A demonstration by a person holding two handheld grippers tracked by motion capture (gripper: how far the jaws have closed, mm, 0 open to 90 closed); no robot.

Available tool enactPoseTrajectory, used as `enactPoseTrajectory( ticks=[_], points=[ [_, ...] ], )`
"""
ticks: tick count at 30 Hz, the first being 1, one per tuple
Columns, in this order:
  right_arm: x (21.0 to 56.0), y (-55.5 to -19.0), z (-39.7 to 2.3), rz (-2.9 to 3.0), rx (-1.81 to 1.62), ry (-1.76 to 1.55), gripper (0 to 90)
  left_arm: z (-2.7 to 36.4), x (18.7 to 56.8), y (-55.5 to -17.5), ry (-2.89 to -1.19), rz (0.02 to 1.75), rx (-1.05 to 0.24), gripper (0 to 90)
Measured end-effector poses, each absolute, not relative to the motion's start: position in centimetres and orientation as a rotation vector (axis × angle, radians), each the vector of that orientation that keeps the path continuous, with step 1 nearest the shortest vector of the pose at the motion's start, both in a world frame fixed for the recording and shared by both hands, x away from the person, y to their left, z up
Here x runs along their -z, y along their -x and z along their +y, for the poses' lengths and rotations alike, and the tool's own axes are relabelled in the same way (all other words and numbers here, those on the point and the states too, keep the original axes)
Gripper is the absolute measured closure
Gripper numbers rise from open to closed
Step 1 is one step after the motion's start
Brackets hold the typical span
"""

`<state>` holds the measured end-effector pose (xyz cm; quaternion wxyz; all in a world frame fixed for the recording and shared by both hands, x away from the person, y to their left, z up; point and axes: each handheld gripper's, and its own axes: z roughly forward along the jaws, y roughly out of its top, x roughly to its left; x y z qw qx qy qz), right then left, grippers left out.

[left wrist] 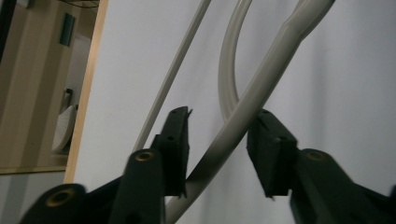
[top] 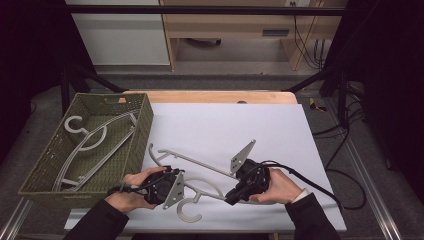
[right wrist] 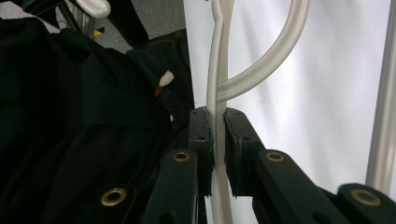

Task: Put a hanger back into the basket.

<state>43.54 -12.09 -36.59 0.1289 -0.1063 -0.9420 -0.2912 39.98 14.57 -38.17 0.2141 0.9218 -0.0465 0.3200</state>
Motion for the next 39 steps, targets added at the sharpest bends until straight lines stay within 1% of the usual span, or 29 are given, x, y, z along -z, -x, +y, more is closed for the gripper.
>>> enactPoseTrajectory(
  ticks=[5, 7, 9, 10, 11, 13, 14, 18, 23, 26, 27, 29, 32, 34, 35, 39],
  points=[
    [36.6, -43.7, -12.1, -2.736, 0.838, 0.296, 82.5, 14.7, 38.2, -39.7, -2.553, -0.176, -0.927, 68.3],
    [36.5, -43.8, -12.1, -2.741, 0.850, 0.282, 82.3, 14.7, 38.3, -39.5, -2.556, -0.184, -0.924, 69.7],
    [36.3, -43.8, -12.3, -2.765, 0.868, 0.276, 82.3, 14.8, 38.3, -39.5, -2.560, -0.187, -0.897, 72.2],
    [36.2, -43.8, -12.4, -2.779, 0.877, 0.277, 82.4, 14.9, 38.2, -39.5, -2.559, -0.171, -0.847, 73.8],
    [36.1, -43.8, -12.5, -2.796, 0.874, 0.273, 82.2, 14.9, 38.2, -39.4, -2.552, -0.188, -0.880, 74.6],
    [36.0, -43.9, -12.6, -2.799, 0.919, 0.242, 81.3, 15.0, 38.1, -39.4, -2.558, -0.173, -0.826, 77.2],
    [35.9, -43.9, -12.7, -2.811, 0.920, 0.242, 80.5, 15.1, 38.1, -39.4, -2.563, -0.165, -0.818, 78.4],
    [35.5, -44.0, -13.2, -2.878, 1.012, 0.238, 77.8, 15.2, 38.2, -39.6, -2.553, -0.090, -0.736, 80.2],
    [35.1, -44.2, -13.6, -2.914, 1.091, 0.331, 72.7, 15.0, 38.0, -39.9, -2.549, 0.060, -0.638, 80.5],
    [34.9, -44.4, -13.8, -2.970, 1.155, 0.407, 65.0, 14.9, 37.8, -40.0, -2.523, 0.191, -0.597, 80.5],
    [34.9, -44.4, -13.8, -2.985, 1.187, 0.438, 59.7, 14.9, 37.7, -40.1, -2.511, 0.231, -0.595, 80.5],
    [34.8, -44.4, -13.9, -3.020, 1.283, 0.498, 54.9, 14.9, 37.4, -40.3, -2.493, 0.296, -0.582, 80.5],
    [34.5, -44.6, -14.1, -3.032, 1.437, 0.625, 40.3, 15.1, 37.1, -40.7, -2.467, 0.378, -0.553, 80.5],
    [34.3, -44.7, -14.4, -3.033, 1.526, 0.703, 37.3, 15.1, 36.9, -41.1, -2.457, 0.435, -0.543, 80.5],
    [34.2, -44.7, -14.5, -3.027, 1.574, 0.736, 33.3, 15.1, 36.9, -41.3, -2.452, 0.465, -0.538, 80.5],
    [33.9, -44.5, -15.4, -2.937, 1.789, 0.873, 23.5, 15.3, 36.9, -41.9, -2.437, 0.554, -0.504, 80.5]
  ],
)
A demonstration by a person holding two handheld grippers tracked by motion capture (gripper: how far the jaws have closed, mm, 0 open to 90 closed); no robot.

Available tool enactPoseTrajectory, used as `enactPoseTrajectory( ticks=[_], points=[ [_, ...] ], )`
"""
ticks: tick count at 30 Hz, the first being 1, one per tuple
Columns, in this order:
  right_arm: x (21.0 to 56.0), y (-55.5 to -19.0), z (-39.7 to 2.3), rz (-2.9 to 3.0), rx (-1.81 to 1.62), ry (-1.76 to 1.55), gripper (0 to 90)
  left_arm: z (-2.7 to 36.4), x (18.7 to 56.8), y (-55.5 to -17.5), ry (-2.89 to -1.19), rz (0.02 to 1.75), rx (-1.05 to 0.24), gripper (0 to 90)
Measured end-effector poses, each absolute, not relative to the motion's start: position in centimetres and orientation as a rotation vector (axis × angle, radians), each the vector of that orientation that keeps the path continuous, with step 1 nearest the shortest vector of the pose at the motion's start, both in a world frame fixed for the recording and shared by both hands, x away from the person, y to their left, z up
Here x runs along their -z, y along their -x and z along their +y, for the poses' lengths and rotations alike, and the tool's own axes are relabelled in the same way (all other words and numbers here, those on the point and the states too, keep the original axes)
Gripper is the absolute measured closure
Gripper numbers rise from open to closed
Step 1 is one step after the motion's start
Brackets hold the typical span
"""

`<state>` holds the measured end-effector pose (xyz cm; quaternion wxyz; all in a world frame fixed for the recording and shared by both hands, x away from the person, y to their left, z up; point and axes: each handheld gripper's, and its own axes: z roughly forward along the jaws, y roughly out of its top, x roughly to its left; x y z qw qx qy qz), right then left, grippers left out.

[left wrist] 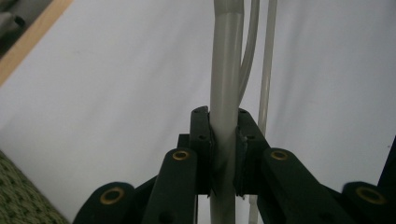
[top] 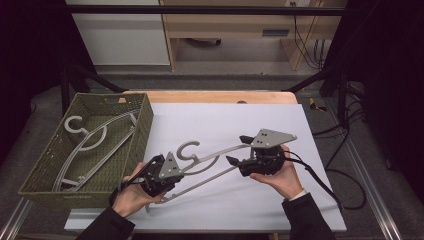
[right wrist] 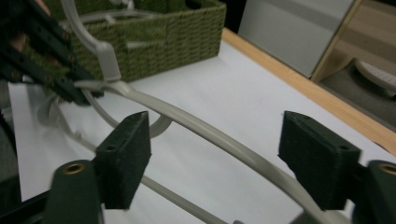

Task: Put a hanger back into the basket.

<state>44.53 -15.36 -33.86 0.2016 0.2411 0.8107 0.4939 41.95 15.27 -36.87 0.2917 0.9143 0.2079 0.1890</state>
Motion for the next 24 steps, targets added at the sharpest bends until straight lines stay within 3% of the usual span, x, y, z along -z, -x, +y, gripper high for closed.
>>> enactPoseTrajectory(
  ticks=[8, 24],
  points=[
    [35.6, -43.2, -17.8, 2.152, -1.435, -0.821, 12.5, 15.7, 34.8, -42.8, -2.367, 0.641, -0.463, 80.4],
    [38.9, -41.4, -22.0, 2.064, -1.377, -1.013, 8.6, 18.0, 27.6, -43.4, -2.346, 0.680, -0.468, 80.4]
  ],
)
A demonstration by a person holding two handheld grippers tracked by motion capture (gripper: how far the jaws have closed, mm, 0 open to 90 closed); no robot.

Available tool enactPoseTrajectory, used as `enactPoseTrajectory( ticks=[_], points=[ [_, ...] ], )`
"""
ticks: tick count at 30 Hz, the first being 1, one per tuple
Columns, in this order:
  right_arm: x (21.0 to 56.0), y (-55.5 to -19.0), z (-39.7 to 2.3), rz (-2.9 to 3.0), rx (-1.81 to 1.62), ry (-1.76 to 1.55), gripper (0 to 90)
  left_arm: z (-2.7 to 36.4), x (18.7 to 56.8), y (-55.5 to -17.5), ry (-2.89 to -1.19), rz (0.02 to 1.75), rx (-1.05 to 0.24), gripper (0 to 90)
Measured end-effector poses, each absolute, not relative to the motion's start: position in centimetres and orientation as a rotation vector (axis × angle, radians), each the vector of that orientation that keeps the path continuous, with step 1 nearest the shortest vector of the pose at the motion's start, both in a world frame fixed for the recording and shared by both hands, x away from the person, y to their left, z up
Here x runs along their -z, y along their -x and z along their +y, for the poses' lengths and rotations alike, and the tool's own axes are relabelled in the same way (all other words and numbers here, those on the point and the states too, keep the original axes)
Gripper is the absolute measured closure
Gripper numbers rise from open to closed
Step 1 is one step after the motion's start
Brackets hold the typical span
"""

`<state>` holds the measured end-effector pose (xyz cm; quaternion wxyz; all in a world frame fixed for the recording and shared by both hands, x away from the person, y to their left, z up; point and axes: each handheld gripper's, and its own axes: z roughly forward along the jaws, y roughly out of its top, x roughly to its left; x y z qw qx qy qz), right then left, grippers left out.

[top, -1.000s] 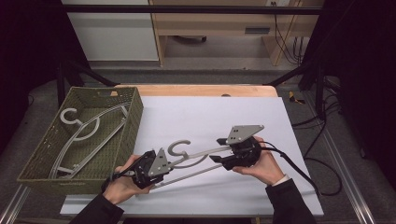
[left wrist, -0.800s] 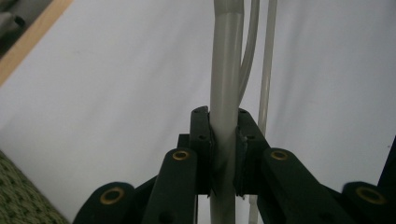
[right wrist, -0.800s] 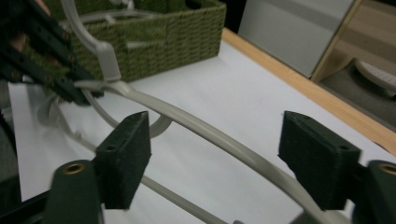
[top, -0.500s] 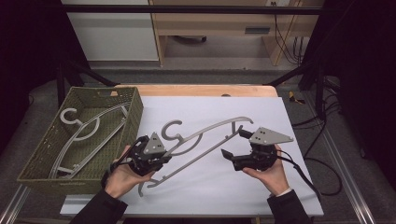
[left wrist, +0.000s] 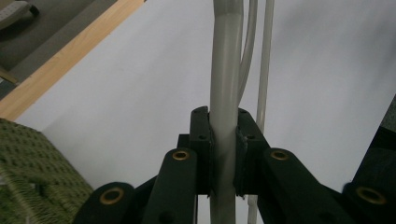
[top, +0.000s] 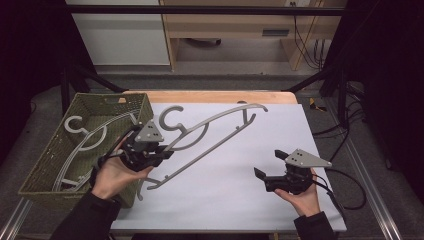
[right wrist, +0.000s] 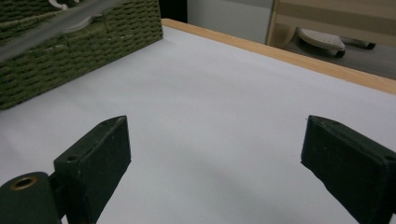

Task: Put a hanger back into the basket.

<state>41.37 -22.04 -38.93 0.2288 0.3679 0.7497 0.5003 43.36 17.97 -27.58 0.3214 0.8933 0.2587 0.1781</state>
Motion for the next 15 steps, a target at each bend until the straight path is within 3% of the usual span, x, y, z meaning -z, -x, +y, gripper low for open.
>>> enactPoseTrajectory(
  ticks=[15],
  points=[
    [39.9, -41.6, -22.2, 2.045, -1.314, -1.055, 5.3, 24.5, 23.5, -44.4, -2.303, 0.800, -0.526, 80.4]
  ],
)
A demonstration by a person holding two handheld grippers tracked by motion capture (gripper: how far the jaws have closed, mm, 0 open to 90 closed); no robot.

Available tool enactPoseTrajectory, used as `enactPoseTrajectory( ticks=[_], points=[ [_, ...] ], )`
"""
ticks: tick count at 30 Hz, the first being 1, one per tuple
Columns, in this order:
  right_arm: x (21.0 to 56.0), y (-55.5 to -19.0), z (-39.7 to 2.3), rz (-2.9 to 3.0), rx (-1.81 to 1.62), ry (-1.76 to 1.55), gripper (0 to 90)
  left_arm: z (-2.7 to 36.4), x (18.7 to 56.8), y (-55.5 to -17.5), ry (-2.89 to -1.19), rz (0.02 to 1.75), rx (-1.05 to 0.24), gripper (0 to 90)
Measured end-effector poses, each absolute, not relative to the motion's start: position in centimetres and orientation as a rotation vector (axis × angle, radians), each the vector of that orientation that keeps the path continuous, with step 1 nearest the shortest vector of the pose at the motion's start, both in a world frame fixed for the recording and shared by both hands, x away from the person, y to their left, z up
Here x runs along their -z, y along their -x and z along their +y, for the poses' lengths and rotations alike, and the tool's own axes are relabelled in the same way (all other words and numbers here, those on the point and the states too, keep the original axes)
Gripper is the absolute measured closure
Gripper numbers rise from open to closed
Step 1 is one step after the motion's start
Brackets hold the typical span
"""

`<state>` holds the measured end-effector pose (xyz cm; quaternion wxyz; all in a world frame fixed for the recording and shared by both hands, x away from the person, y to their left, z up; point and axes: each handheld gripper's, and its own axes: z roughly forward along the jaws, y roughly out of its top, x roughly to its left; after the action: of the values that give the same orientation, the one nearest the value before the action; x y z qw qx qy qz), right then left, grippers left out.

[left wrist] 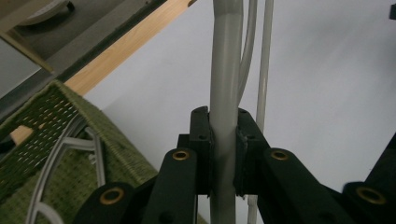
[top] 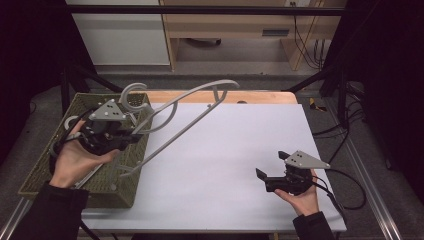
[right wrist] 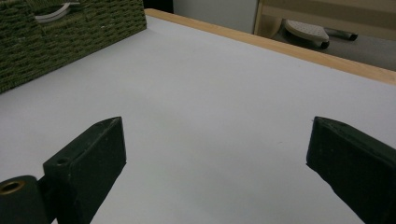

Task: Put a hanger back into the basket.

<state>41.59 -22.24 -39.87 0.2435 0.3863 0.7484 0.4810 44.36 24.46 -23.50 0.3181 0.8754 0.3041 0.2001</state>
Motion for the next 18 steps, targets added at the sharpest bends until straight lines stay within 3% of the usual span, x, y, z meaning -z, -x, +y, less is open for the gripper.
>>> enactPoseTrajectory(
  ticks=[18],
  points=[
    [39.9, -41.6, -22.3, 2.055, -1.293, -1.067, 5.0, 32.8, 23.8, -47.3, -2.279, 1.011, -0.571, 80.4]
  ],
)
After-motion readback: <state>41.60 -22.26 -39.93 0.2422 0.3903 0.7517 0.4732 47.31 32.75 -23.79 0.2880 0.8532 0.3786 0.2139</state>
